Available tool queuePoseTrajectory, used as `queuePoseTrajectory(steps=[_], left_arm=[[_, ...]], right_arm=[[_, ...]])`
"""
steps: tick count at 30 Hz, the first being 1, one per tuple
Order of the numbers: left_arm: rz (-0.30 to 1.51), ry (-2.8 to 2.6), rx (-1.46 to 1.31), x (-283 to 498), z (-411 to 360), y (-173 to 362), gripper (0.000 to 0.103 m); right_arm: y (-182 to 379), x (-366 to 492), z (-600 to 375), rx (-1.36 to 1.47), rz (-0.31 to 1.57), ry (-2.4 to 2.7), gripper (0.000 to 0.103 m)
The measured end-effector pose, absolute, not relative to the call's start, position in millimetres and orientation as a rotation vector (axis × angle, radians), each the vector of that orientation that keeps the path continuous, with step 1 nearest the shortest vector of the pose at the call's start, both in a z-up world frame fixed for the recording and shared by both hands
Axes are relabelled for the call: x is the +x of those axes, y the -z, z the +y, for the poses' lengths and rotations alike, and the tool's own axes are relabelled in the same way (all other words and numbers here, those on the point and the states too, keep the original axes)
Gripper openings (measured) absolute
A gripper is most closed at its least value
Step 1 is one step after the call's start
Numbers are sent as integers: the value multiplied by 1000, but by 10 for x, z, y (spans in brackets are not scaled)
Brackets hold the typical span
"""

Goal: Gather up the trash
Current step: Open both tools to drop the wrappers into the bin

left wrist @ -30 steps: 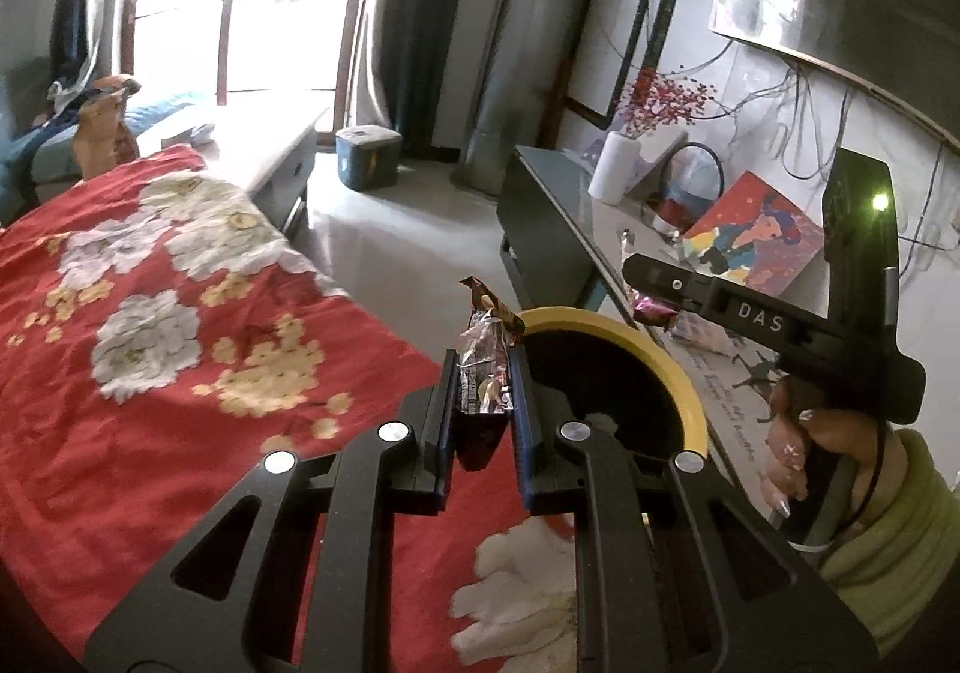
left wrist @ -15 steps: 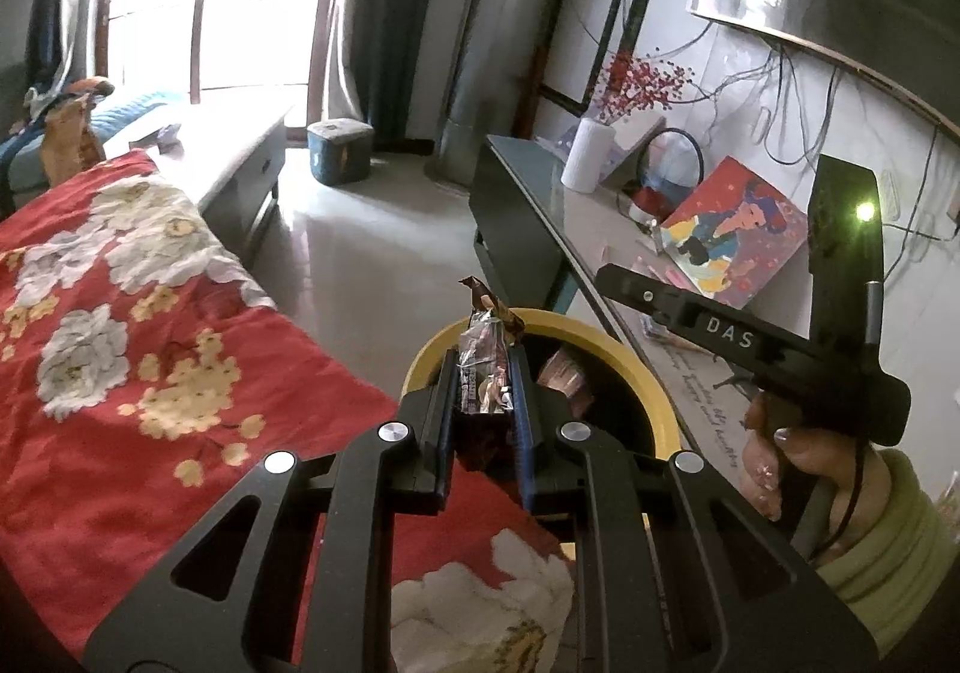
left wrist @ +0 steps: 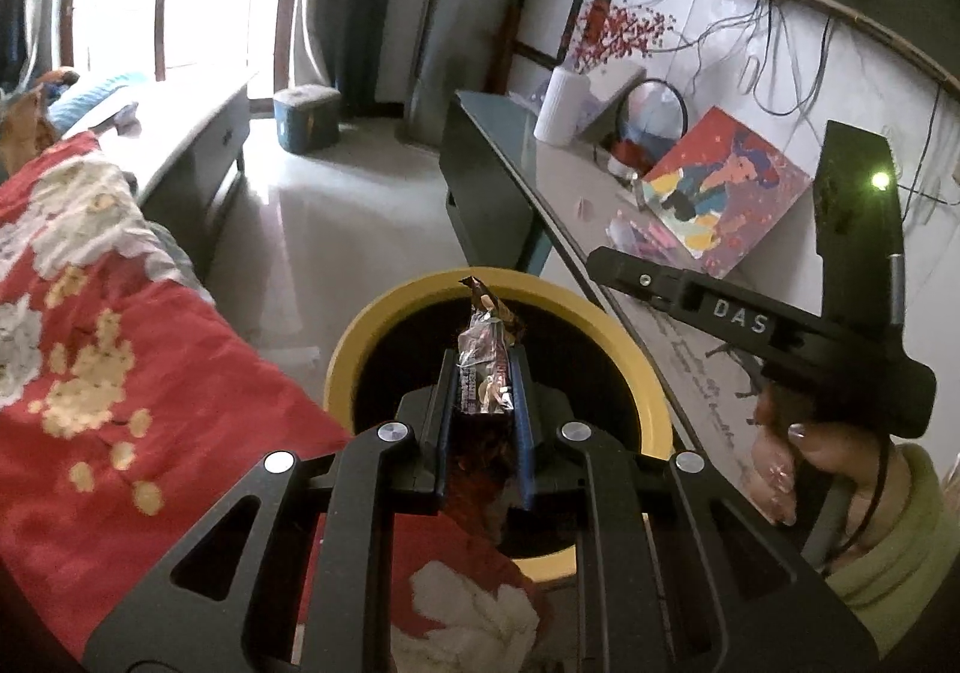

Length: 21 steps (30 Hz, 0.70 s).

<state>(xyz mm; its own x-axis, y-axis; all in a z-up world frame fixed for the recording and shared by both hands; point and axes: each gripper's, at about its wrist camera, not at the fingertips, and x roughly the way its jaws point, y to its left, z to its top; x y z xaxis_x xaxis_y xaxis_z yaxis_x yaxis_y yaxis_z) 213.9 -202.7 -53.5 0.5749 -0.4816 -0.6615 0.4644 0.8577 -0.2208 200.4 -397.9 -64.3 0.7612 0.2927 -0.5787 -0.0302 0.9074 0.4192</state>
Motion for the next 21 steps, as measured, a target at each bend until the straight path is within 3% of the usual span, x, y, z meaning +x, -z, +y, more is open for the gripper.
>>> queuePoseTrajectory(steps=[16, 18, 20, 21], left_arm=[[882, 571, 2, 2347, -2284, 916, 11], [889, 568, 1, 2360, -2283, 932, 15], [892, 565, -2, 2367, -2277, 935, 33], [892, 564, -2, 2363, -2273, 935, 35]], right_arm=[[987, 1979, -4158, 420, 770, -163, 18], [989, 1977, -4185, 425, 772, -156, 26], [992, 1955, -4201, 422, 773, -152, 31], [992, 1947, -4207, 420, 772, -150, 33]])
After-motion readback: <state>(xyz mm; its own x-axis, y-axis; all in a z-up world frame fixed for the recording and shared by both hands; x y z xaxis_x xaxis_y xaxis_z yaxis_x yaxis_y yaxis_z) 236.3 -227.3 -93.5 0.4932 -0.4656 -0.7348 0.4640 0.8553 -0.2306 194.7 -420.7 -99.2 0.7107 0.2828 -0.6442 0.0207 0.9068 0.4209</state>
